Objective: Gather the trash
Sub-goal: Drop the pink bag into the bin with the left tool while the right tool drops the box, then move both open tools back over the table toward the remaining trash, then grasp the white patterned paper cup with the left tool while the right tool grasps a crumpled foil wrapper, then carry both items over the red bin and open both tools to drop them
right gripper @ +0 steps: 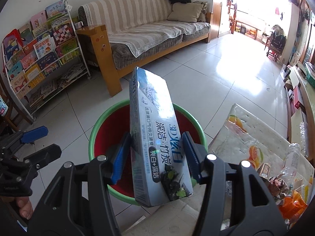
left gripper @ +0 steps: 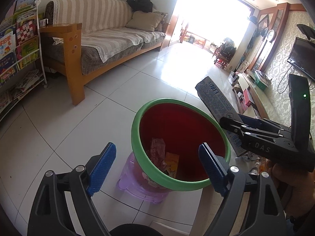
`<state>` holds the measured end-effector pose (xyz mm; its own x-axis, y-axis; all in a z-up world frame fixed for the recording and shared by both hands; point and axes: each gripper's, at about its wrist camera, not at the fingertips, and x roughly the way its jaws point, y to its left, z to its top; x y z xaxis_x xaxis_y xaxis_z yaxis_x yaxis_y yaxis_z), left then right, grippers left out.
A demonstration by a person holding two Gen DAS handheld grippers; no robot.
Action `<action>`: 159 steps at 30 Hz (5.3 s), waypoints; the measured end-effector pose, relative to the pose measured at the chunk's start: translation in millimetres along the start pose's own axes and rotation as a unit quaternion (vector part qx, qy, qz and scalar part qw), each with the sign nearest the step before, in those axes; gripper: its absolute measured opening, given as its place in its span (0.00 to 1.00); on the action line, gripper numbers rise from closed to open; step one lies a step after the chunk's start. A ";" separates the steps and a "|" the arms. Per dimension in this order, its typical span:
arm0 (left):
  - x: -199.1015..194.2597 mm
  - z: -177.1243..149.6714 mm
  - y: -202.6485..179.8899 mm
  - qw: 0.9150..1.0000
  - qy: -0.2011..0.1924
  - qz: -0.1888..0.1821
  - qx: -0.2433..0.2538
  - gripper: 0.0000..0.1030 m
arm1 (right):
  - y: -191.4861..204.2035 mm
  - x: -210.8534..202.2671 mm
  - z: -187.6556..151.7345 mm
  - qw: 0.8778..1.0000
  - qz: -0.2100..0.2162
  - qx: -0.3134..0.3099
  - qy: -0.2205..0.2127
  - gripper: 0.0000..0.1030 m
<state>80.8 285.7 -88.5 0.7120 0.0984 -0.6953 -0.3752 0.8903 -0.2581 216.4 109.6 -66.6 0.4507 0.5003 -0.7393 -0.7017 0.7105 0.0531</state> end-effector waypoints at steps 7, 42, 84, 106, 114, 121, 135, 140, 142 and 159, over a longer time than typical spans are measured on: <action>0.4 -3.5 19.2 1.000 0.003 0.008 -0.017 0.80 | 16.4 34.1 -4.7 0.999 -0.001 -0.019 0.044 0.54; 19.7 -35.7 -152.9 0.989 0.055 -0.078 0.115 0.92 | -109.7 -134.5 -117.6 0.990 -0.119 0.069 0.002 0.96; 116.3 -110.6 -295.6 0.920 0.193 -0.078 0.332 0.51 | -237.8 -206.2 -278.3 0.950 -0.178 0.256 0.013 0.96; 22.7 -103.0 -254.6 0.946 0.144 -0.133 0.260 0.51 | -248.5 -98.1 -232.2 0.957 -0.191 0.206 0.068 0.43; 20.4 -101.0 -239.6 0.951 0.138 -0.136 0.242 0.51 | -239.3 -117.4 -236.8 0.958 -0.185 0.211 0.056 0.34; 16.1 -100.8 -233.2 0.954 0.126 -0.143 0.232 0.51 | -223.1 -155.9 -229.3 0.958 -0.195 0.207 0.028 0.34; 0.2 -57.5 -189.0 0.974 0.066 -0.122 0.179 0.51 | -169.7 -179.0 -190.8 0.972 -0.161 0.171 -0.008 0.34; 4.5 -33.2 -159.9 0.983 0.045 -0.103 0.146 0.51 | -146.3 -170.8 -165.9 0.979 -0.145 0.143 -0.013 0.34; 9.1 -24.0 -147.8 0.985 0.039 -0.094 0.137 0.51 | -138.1 -165.5 -157.0 0.981 -0.139 0.133 -0.013 0.34; 62.8 39.1 -71.5 0.995 0.043 -0.033 0.087 0.64 | -74.8 -122.0 -100.0 0.992 -0.094 0.077 -0.010 0.34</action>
<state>175.5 245.7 -87.5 0.6757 0.0060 -0.7371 -0.2155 0.9579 -0.1897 158.7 -54.1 -47.5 0.5780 0.3599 -0.7324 -0.5113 0.8592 0.0187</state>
